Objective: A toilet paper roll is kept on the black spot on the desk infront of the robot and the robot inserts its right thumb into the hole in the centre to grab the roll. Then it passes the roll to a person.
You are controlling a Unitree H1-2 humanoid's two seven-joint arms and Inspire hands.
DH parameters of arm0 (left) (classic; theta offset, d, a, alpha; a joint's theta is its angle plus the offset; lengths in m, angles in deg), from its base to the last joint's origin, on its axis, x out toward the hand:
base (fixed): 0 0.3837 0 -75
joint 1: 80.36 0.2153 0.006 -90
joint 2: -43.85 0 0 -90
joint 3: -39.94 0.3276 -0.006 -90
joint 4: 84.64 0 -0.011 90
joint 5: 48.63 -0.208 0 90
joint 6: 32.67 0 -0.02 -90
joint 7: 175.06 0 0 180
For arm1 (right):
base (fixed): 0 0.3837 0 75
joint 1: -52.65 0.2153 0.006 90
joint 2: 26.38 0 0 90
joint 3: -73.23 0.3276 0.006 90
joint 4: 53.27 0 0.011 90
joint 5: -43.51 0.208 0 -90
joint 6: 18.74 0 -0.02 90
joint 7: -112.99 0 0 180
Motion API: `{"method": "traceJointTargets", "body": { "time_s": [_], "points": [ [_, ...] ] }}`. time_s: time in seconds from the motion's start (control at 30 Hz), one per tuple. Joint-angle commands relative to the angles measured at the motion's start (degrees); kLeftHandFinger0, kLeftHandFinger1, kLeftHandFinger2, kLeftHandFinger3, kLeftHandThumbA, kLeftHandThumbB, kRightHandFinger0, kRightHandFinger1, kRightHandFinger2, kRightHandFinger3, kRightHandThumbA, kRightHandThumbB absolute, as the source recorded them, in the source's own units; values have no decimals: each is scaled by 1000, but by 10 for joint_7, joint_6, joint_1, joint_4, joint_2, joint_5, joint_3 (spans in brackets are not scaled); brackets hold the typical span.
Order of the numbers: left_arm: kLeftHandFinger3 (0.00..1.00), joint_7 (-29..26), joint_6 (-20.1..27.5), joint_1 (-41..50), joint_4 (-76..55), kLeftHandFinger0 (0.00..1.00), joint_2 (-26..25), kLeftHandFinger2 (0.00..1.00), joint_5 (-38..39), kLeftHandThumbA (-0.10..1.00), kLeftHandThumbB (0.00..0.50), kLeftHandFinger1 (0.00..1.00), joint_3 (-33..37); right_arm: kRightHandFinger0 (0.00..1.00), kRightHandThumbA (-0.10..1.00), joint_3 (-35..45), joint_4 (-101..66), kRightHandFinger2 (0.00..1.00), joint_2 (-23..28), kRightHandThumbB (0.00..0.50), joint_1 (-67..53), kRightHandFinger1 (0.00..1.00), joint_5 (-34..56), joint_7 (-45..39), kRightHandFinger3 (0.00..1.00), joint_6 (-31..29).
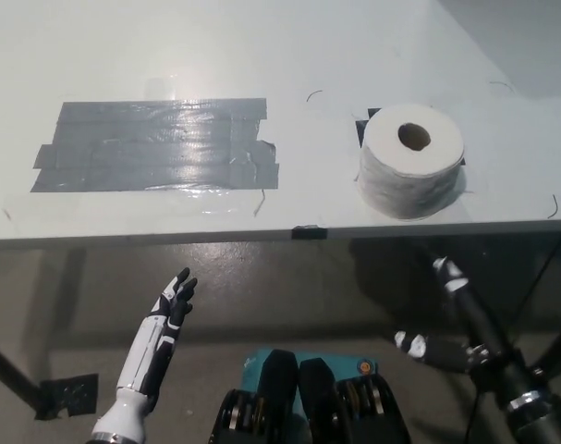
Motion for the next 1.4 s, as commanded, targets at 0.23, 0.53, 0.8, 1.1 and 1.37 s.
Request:
{"method": "traceJointTargets", "body": {
  "time_s": [0.23,0.53,0.8,1.1,1.37],
  "points": [
    [1000,1,31,5,-14,1000,-5,1000,-6,1000,98,1000,3,1000,1000,119,-311,1000,110,439,121,1000,68,-33,1000,172],
    [1000,-1,50,7,-6,1000,-7,1000,-6,1000,94,1000,2,1000,1000,87,-164,1000,220,410,337,1000,49,-116,1000,317],
    [1000,0,51,4,-7,1000,-8,1000,-7,1000,96,1000,2,1000,1000,-37,170,1000,234,450,548,1000,-11,-225,1000,317],
    [1000,3,39,-6,-16,1000,-8,1000,-7,1000,97,1000,3,1000,987,-154,495,1000,172,415,724,1000,-36,-330,1000,267],
    [1000,4,36,-14,-14,1000,-8,1000,-8,1000,119,1000,5,1000,1000,-248,644,1000,119,398,790,1000,-85,-349,1000,232]
  ]
}}
